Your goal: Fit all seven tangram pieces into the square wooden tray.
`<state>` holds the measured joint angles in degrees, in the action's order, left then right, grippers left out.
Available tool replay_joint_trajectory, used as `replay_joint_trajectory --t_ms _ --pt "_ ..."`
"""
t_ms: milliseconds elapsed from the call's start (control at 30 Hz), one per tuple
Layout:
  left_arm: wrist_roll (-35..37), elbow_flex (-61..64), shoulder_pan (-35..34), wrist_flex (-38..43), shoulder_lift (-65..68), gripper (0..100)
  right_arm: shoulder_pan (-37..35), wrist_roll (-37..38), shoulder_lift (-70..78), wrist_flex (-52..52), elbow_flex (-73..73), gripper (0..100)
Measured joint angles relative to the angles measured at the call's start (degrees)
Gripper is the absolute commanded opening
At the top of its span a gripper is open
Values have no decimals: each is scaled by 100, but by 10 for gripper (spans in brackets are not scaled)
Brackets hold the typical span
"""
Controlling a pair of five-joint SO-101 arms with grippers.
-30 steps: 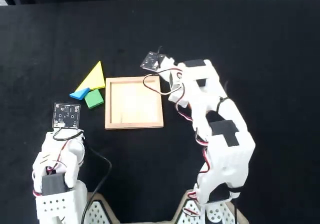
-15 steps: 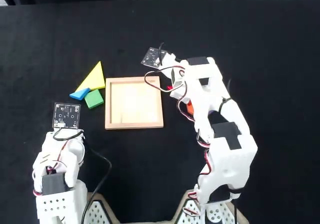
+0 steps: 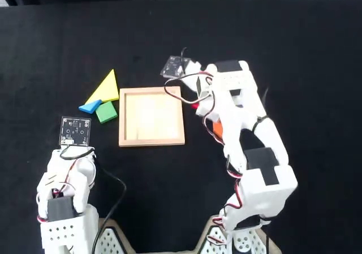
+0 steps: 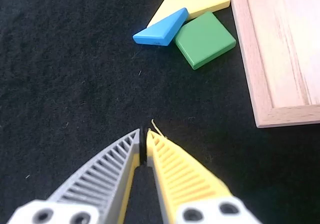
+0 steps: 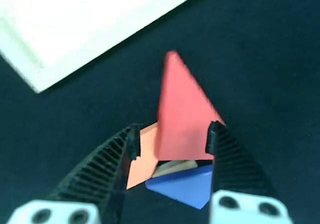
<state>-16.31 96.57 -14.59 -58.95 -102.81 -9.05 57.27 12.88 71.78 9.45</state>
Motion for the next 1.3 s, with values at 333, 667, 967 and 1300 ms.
replay_joint_trajectory --t_ms 333,667,967,1300 --pt "0 0 0 0 0 33 62 193 0 -114 176 232" --pt "0 0 0 0 0 33 404 220 0 -334 229 293" --pt "0 0 0 0 0 33 264 589 105 -53 229 293" --pt "0 0 0 0 0 33 193 589 809 -527 79 258"
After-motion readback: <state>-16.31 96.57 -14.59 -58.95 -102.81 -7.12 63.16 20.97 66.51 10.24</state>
